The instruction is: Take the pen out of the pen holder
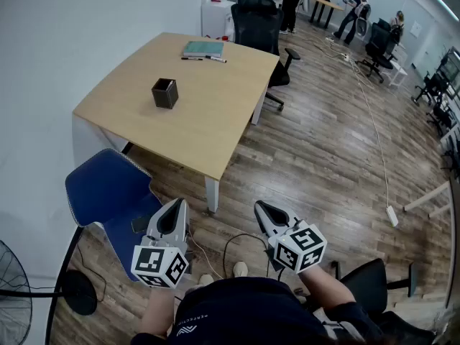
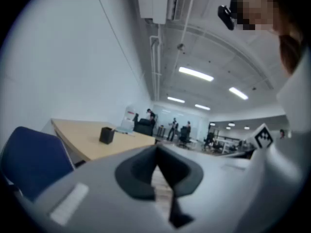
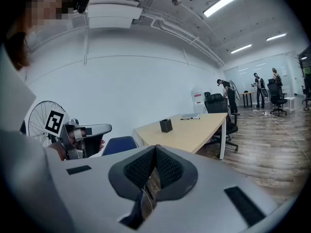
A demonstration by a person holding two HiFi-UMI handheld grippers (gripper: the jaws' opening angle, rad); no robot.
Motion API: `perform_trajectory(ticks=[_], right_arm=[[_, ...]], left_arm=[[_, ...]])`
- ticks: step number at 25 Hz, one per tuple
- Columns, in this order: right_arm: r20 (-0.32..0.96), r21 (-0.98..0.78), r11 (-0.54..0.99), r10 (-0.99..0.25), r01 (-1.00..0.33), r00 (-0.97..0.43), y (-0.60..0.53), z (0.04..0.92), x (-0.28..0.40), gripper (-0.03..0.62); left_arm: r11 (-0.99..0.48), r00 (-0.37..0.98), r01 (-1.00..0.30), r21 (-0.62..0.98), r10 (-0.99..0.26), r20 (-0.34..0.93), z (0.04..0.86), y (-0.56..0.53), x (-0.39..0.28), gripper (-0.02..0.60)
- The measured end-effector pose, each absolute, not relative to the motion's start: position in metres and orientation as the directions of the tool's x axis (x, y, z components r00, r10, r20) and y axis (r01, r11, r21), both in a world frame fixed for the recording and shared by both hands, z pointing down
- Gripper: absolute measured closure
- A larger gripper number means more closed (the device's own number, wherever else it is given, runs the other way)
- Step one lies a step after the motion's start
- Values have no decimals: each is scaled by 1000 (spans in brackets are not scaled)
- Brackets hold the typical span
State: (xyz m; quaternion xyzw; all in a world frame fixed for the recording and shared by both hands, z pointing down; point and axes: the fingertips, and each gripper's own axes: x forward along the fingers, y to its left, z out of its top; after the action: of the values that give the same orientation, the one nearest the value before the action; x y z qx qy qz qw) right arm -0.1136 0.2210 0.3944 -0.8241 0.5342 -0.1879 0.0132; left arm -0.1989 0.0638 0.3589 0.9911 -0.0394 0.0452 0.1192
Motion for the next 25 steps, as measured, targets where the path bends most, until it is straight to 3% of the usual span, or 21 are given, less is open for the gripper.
perform_trajectory(ticks=[25], right_arm=[[293,-264,-375,-909,-889,296,253,413,-51,594]], left_arm=[[-945,974,-196,263,-156,163,393,98,-160,575]])
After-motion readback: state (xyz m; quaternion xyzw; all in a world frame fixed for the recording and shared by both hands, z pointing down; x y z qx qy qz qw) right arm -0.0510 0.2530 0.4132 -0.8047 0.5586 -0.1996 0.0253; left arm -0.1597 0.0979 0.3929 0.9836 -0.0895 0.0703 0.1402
